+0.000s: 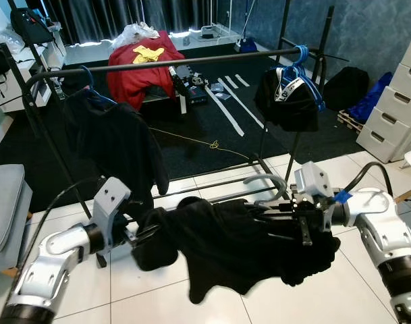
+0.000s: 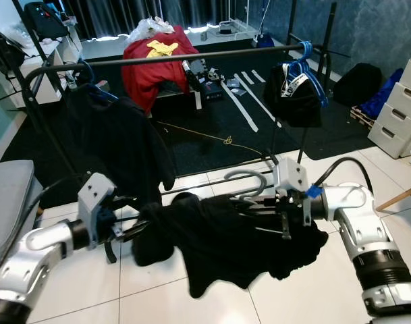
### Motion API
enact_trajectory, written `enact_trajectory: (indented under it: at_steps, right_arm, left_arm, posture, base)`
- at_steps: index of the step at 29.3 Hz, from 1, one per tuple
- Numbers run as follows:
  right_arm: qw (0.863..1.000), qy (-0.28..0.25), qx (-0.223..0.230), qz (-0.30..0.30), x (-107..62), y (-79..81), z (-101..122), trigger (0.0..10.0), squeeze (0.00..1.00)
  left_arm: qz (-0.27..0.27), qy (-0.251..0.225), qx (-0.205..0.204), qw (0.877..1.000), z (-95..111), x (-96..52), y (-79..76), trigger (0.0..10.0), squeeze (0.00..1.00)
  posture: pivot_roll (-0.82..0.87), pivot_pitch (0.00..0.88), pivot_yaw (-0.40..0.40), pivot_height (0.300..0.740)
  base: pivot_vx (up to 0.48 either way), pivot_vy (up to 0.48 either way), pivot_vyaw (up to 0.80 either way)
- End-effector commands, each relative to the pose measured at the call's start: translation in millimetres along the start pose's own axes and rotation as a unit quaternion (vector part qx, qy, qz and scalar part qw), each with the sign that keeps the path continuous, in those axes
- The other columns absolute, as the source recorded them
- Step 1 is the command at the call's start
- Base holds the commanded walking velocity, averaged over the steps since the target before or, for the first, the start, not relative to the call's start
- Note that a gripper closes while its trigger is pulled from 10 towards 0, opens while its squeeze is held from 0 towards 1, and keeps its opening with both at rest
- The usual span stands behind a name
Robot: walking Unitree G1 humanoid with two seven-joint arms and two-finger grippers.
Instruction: Hang hanger
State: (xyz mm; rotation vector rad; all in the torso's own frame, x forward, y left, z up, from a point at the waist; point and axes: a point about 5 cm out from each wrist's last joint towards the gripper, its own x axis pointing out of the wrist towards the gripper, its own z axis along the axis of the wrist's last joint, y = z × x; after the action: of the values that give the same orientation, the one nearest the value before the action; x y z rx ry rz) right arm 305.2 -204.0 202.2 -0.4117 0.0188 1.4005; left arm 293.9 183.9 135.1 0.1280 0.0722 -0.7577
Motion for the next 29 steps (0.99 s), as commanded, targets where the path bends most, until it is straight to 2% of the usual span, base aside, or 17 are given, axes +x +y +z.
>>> enact_trajectory:
  at_steps: [1,6,7,8,11,12,13,14,17,19,21,29]
  right_arm:
    - [1.0,-0.022,-0.021,0.003,-1.5,-4.6,14,10.0,0.0]
    - [0.999,-0.022,-0.023,0.004,-1.4,-7.3,17,10.0,0.0]
    - [0.999,-0.025,-0.021,0.006,-0.3,-7.8,18,10.0,0.0]
    - [0.999,-0.026,-0.019,0.007,1.1,-8.2,19,10.0,0.0]
    - [1.0,-0.026,-0.016,0.007,1.9,-7.8,19,10.0,0.0]
    - [1.0,-0.024,-0.014,0.008,1.8,-7.8,20,10.0,0.0]
    - [1.0,-0.024,-0.014,0.008,1.8,-7.8,20,10.0,0.0]
    - [1.0,-0.023,-0.013,0.008,1.4,-7.7,20,10.0,0.0]
    - [1.0,-0.023,-0.013,0.008,1.4,-7.7,20,10.0,0.0]
    - [1.0,-0.023,-0.008,0.006,-2.4,-9.0,24,10.0,0.0]
    - [1.0,-0.023,-0.008,0.006,-2.4,-9.0,24,10.0,0.0]
    - [1.0,-0.014,-0.006,-0.002,-10.9,-10.9,26,10.0,0.0]
  left_arm:
    - [0.003,-0.007,-0.024,1.0,-2,-2.9,2.6,10.0,1.0]
    - [0.002,-0.022,-0.057,0.998,-2,-6.2,3.2,10.0,1.0]
    - [-0.004,-0.036,-0.094,0.995,-1,-9.3,3.3,10.0,0.81]
    - [-0.016,-0.044,-0.12,0.992,-2,-12.6,1.8,10.0,0.0]
    - [-0.03,-0.041,-0.131,0.99,-3,-15.0,-1.2,10.0,0.0]
    - [-0.042,-0.022,-0.129,0.991,-8,-16.5,-4.8,10.0,0.0]
    - [-0.042,-0.022,-0.129,0.991,-8,-16.5,-4.8,10.0,0.0]
    - [-0.049,-0.006,-0.121,0.991,-12,-17.3,-7.2,10.0,0.0]
    - [-0.049,-0.006,-0.121,0.991,-12,-17.3,-7.2,10.0,0.0]
    - [-0.049,0.025,-0.1,0.993,-22,-17.4,-9.0,10.0,0.0]
    - [-0.049,0.025,-0.1,0.993,-22,-17.4,-9.0,10.0,0.0]
    - [-0.001,0.032,-0.075,0.997,-27,-17.1,3.5,10.0,0.0]
  posture:
    - [-0.02,0.091,0.045,0.74]
    - [-0.02,0.09,0.042,0.74]
    - [-0.01,0.089,0.036,0.74]
    - [-0.01,0.085,0.038,0.74]
    - [-0.01,0.082,0.037,0.74]
    - [-0.01,0.08,0.036,0.74]
    - [-0.01,0.08,0.036,0.74]
    - [-0.01,0.08,0.036,0.74]
    - [-0.01,0.08,0.036,0.74]
    - [-0.02,0.071,0.039,0.74]
    - [-0.02,0.071,0.039,0.74]
    - [-0.02,0.056,0.041,0.74]
  base:
    - [0.0,0.0,0.0]
    - [0.0,0.0,0.0]
    - [0.0,0.0,0.0]
    - [0.0,0.0,0.0]
    - [0.0,0.0,0.0]
    - [0.0,0.0,0.0]
    - [0.0,0.0,0.0]
    - [0.0,0.0,0.0]
    - [0.0,0.0,0.0]
    - [0.0,0.0,0.0]
    - [0.0,0.0,0.0]
    - [0.0,0.0,0.0]
